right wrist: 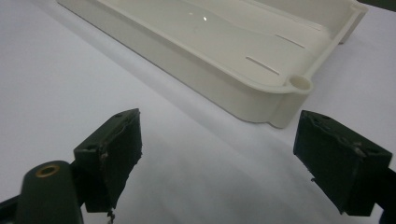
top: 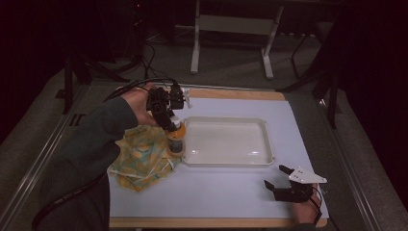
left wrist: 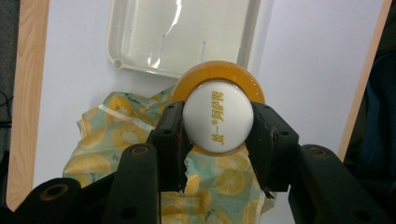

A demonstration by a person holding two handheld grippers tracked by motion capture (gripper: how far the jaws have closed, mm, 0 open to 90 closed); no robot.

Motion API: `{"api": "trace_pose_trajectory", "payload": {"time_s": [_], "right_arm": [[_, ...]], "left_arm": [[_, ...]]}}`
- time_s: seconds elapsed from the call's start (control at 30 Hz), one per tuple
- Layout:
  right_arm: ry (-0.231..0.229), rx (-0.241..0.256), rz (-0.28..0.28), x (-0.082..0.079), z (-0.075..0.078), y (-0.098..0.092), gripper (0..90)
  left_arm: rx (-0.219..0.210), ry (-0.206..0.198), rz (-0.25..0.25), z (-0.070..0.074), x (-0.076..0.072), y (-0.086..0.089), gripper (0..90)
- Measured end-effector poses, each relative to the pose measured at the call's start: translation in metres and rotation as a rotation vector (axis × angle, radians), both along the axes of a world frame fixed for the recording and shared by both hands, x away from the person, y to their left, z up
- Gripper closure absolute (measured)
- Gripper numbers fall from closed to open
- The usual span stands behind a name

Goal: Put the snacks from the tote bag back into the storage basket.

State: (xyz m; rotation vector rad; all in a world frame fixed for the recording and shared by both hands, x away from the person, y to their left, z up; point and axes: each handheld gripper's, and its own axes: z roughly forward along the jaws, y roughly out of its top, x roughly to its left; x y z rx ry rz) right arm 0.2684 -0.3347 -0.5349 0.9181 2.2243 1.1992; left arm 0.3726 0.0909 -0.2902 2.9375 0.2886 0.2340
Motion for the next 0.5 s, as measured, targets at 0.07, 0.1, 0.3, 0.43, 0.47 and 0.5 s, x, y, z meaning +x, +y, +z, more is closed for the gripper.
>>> {"api": "trace_pose_trajectory", "payload": {"time_s": [0.07, 0.1, 0.3, 0.43, 0.47, 0.5], "right_arm": [[0.0, 0.0, 0.0, 0.0, 0.0, 0.0, 15.0], [0.0, 0.0, 0.0, 0.0, 0.0, 0.0, 15.0], [0.0, 0.0, 0.0, 0.0, 0.0, 0.0, 15.0], [0.0, 0.001, 0.0, 0.0, 0.0, 0.0, 15.0], [0.0, 0.001, 0.001, 0.0, 0.0, 0.0, 15.0], [0.0, 0.001, 0.001, 0.0, 0.0, 0.0, 15.0]], "left_arm": [[0.002, 0.002, -0.006, -0.001, 0.0, -0.002, 59.2], [0.002, 0.003, -0.007, -0.002, 0.0, -0.004, 59.2], [0.005, 0.008, -0.02, -0.004, 0.001, -0.012, 59.1], [0.008, 0.013, -0.029, -0.006, 0.002, -0.017, 59.2], [0.008, 0.014, -0.028, -0.007, 0.001, -0.018, 59.2], [0.008, 0.013, -0.031, -0.007, 0.002, -0.019, 59.2]]}}
